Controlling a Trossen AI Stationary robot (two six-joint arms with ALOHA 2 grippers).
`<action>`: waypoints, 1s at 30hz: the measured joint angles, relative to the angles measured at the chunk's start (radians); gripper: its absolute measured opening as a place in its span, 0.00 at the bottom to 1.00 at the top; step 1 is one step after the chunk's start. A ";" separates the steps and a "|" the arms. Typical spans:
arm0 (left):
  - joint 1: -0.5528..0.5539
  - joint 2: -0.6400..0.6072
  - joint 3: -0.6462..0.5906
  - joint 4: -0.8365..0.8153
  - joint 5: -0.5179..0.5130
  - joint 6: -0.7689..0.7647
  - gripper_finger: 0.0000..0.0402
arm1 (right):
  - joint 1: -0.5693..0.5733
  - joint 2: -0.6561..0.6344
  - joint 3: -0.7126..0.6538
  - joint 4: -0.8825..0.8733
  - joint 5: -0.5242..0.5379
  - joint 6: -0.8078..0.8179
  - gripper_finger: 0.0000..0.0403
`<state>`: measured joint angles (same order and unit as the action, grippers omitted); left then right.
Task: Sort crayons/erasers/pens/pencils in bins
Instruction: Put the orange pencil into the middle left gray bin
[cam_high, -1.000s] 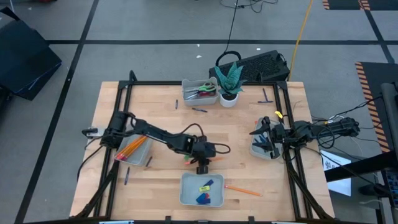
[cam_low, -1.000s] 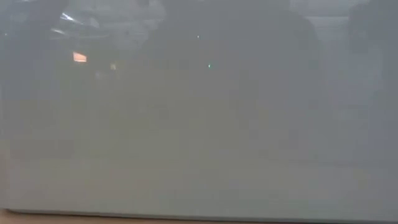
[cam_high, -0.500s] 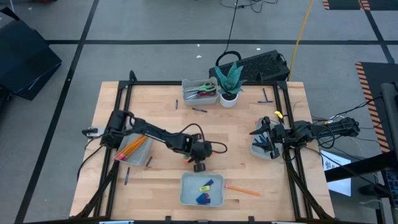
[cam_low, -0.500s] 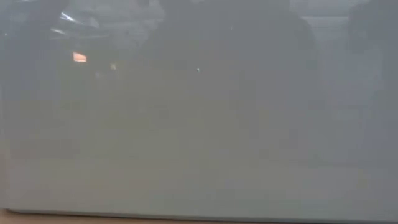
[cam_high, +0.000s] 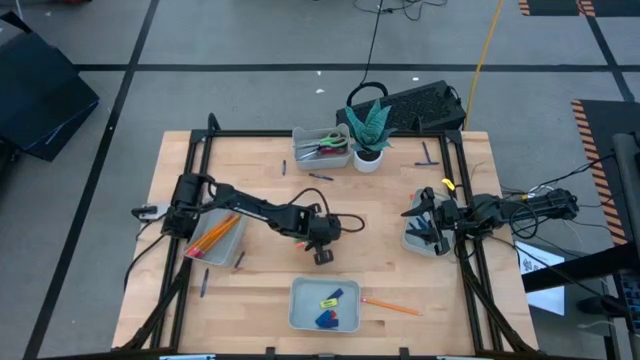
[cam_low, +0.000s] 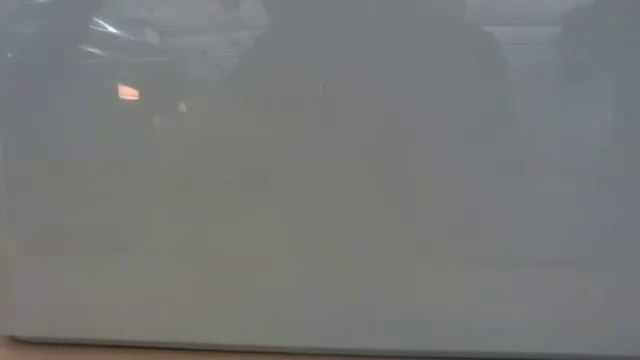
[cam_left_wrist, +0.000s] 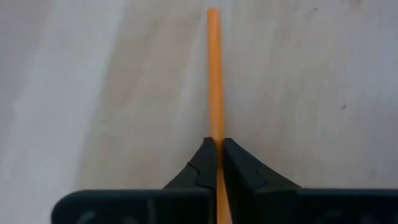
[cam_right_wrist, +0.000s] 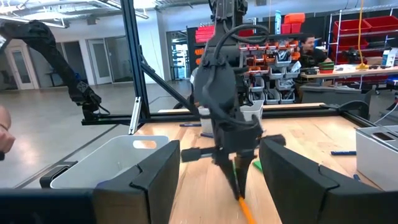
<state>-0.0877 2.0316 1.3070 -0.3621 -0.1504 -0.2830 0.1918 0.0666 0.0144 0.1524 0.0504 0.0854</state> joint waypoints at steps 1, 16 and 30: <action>0.002 -0.011 0.000 -0.003 0.000 -0.001 0.03 | 0.000 0.000 0.000 0.000 0.000 0.000 0.53; 0.015 -0.310 0.004 -0.216 -0.033 -0.078 0.00 | 0.000 0.000 0.000 0.000 0.000 0.000 0.53; -0.079 -0.077 0.004 -0.034 -0.041 -0.136 0.31 | 0.000 0.012 0.000 -0.004 0.000 0.000 0.53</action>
<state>-0.1667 1.9544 1.3109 -0.3956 -0.1918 -0.4193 0.1919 0.0784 0.0143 0.1485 0.0505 0.0853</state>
